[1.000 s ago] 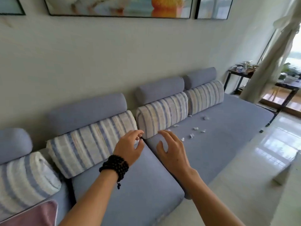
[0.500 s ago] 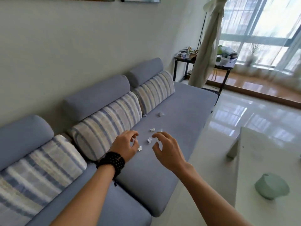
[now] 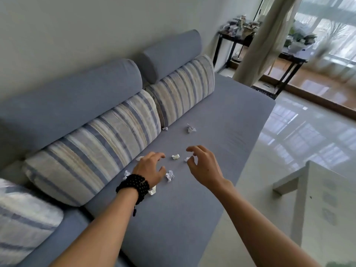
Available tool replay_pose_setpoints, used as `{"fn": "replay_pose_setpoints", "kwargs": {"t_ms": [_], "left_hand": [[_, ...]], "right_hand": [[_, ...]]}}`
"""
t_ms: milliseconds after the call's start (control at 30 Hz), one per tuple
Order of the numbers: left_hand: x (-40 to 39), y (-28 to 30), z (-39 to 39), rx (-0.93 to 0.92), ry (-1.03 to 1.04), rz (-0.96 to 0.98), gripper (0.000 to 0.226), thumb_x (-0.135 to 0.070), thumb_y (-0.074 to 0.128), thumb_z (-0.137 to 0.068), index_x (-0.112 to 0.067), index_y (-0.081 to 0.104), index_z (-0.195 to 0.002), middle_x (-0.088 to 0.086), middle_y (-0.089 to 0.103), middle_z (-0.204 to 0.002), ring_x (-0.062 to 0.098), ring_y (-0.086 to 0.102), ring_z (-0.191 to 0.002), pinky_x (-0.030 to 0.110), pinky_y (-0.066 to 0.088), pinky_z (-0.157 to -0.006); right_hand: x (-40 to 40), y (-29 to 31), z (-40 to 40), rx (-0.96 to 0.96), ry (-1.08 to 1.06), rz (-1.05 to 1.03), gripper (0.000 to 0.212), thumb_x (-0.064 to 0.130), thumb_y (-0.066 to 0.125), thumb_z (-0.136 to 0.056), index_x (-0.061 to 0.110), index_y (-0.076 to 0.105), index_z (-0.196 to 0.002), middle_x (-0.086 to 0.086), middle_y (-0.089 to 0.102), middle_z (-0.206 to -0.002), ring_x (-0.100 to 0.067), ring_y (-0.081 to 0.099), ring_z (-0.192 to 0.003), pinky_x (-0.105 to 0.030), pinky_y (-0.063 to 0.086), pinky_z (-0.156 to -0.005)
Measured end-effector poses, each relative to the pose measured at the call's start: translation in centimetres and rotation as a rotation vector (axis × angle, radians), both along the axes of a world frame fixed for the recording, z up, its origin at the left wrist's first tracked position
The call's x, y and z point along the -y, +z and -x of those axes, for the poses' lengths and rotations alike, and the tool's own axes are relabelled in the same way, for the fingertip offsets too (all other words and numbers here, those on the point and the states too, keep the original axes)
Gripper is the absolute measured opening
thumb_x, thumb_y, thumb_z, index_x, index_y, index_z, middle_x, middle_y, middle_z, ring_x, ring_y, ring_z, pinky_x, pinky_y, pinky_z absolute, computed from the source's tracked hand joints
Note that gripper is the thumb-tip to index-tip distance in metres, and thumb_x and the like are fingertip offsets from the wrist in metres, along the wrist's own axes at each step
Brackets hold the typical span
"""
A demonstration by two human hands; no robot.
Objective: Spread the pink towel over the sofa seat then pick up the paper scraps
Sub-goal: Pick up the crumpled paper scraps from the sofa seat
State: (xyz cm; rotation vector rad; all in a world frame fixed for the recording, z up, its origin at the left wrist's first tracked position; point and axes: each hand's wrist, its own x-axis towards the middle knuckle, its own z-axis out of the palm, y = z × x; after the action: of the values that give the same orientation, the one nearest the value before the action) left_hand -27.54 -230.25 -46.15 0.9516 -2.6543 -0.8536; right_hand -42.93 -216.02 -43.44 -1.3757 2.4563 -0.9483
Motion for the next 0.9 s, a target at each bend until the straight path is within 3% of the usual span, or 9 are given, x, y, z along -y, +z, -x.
{"fn": "replay_pose_setpoints", "kwargs": {"t_ms": [167, 300, 500, 667, 733, 800, 900], "left_hand": [[4.4, -7.0, 8.5, 0.136, 0.049, -0.129, 0.048, -0.035, 0.061, -0.081, -0.028, 0.051, -0.128, -0.002, 0.055, -0.122, 0.017, 0.058, -0.099, 0.033, 0.052, -0.086], [8.1, -16.0, 17.1, 0.218, 0.140, -0.258, 0.061, -0.046, 0.061, -0.077, -0.031, 0.044, -0.134, -0.005, 0.047, -0.133, 0.018, 0.052, -0.118, 0.033, 0.047, -0.097], [9.2, -29.9, 26.8, 0.551, 0.125, -0.362, 0.100, -0.081, 0.054, -0.061, -0.044, 0.009, -0.143, -0.002, 0.010, -0.154, 0.028, 0.016, -0.142, 0.055, 0.027, -0.108], [8.8, -38.0, 30.8, 0.717, 0.213, -0.285, 0.120, -0.101, 0.030, -0.041, -0.049, -0.009, -0.142, 0.002, -0.024, -0.156, 0.038, -0.026, -0.141, 0.071, 0.002, -0.105], [8.4, -39.8, 31.6, 0.726, 0.257, -0.148, 0.109, -0.099, 0.025, -0.048, -0.047, 0.000, -0.141, 0.009, -0.014, -0.156, 0.044, -0.016, -0.141, 0.072, 0.007, -0.101], [8.0, -40.8, 31.8, 0.606, 0.297, 0.036, 0.081, -0.084, 0.037, -0.066, -0.039, 0.030, -0.133, 0.018, 0.020, -0.147, 0.046, 0.021, -0.135, 0.065, 0.029, -0.093], [7.5, -41.9, 31.2, 0.376, 0.249, 0.198, 0.046, -0.056, 0.059, -0.078, -0.025, 0.052, -0.110, 0.016, 0.052, -0.118, 0.036, 0.049, -0.104, 0.048, 0.047, -0.073]], "right_hand": [[7.0, -7.1, 10.9, 0.063, 0.025, -0.150, 0.030, 0.016, 0.057, -0.092, 0.018, 0.063, -0.121, -0.004, 0.063, -0.121, -0.021, 0.064, -0.103, -0.032, 0.053, -0.084], [14.6, -16.6, 22.8, 0.116, 0.056, -0.353, 0.039, 0.025, 0.058, -0.092, 0.016, 0.057, -0.130, -0.007, 0.055, -0.135, -0.025, 0.059, -0.112, -0.036, 0.052, -0.090], [23.9, -30.7, 34.7, 0.107, 0.124, -0.574, 0.059, 0.035, 0.063, -0.090, 0.018, 0.042, -0.143, -0.017, 0.030, -0.151, -0.039, 0.033, -0.136, -0.049, 0.043, -0.104], [29.1, -38.4, 38.5, 0.083, 0.126, -0.596, 0.083, 0.046, 0.069, -0.080, 0.037, 0.021, -0.148, -0.014, -0.011, -0.161, -0.039, -0.002, -0.148, -0.056, 0.029, -0.112], [30.6, -40.5, 39.0, 0.069, 0.145, -0.626, 0.085, 0.049, 0.067, -0.080, 0.040, 0.018, -0.149, -0.012, -0.016, -0.161, -0.039, -0.007, -0.149, -0.060, 0.022, -0.113], [31.5, -42.0, 38.7, 0.014, 0.150, -0.616, 0.072, 0.048, 0.063, -0.083, 0.037, 0.028, -0.145, -0.012, -0.003, -0.161, -0.041, 0.001, -0.147, -0.063, 0.020, -0.110], [31.6, -43.0, 37.2, -0.088, 0.194, -0.446, 0.042, 0.015, 0.059, -0.089, 0.015, 0.050, -0.130, -0.018, 0.029, -0.151, -0.042, 0.028, -0.132, -0.056, 0.032, -0.104]]}}
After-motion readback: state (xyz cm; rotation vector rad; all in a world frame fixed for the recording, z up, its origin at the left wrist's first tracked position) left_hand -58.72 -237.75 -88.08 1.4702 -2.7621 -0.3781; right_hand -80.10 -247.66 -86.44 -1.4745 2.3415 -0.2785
